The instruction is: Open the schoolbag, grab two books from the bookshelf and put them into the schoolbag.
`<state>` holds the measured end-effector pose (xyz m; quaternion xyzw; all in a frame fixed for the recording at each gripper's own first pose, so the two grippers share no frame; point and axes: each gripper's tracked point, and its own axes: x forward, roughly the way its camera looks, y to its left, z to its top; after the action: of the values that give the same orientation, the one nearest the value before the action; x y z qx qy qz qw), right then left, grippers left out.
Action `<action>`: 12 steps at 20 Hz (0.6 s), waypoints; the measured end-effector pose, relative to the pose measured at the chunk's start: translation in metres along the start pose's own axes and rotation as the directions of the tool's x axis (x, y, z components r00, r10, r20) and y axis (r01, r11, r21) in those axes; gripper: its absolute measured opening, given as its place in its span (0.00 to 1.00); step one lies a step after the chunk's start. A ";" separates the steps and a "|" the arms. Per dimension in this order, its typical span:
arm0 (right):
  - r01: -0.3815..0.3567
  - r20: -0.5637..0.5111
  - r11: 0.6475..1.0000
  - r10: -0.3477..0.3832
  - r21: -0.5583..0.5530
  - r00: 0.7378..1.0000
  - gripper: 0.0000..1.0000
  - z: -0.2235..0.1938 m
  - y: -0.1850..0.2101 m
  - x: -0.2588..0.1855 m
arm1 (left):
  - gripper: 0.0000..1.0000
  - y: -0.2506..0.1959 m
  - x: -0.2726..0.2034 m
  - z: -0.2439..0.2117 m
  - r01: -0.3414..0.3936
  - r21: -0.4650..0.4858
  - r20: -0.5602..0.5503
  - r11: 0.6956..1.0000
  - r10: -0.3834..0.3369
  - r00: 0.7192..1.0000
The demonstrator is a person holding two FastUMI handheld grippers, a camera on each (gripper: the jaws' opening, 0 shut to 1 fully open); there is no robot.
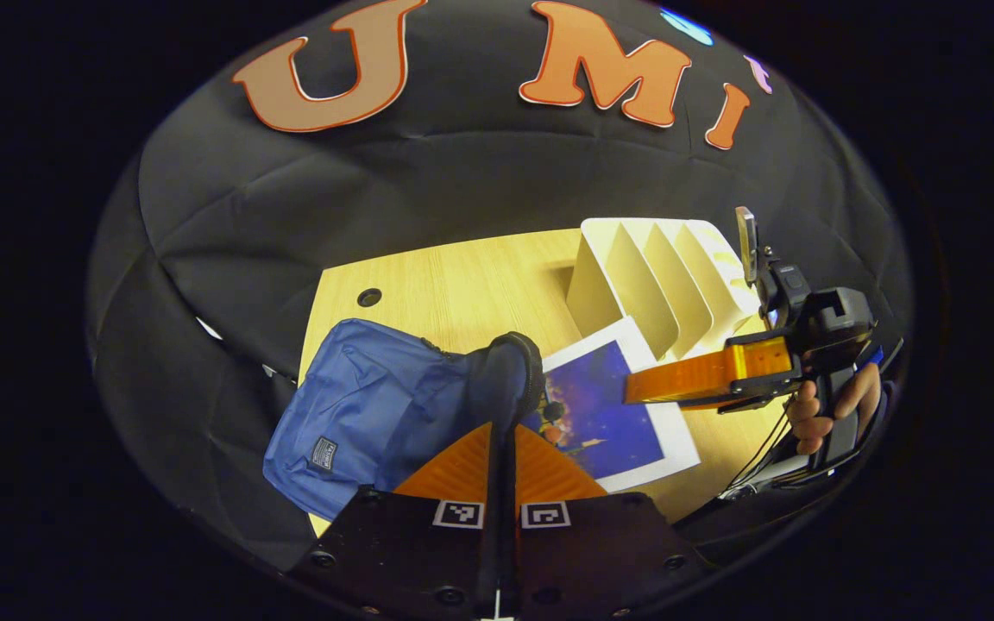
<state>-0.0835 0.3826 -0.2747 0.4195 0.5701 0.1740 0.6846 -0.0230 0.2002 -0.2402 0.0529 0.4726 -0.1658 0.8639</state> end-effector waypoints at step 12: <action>-0.042 0.005 0.999 0.042 -0.032 0.999 0.26 -0.038 0.006 0.049 | 0.02 -0.014 0.004 0.013 0.065 0.090 0.011 0.994 -0.067 0.998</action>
<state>-0.1034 0.4358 -0.3007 0.4208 0.5566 0.1962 0.6889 -0.0150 0.1829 -0.2359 0.0746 0.4600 -0.2156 0.8581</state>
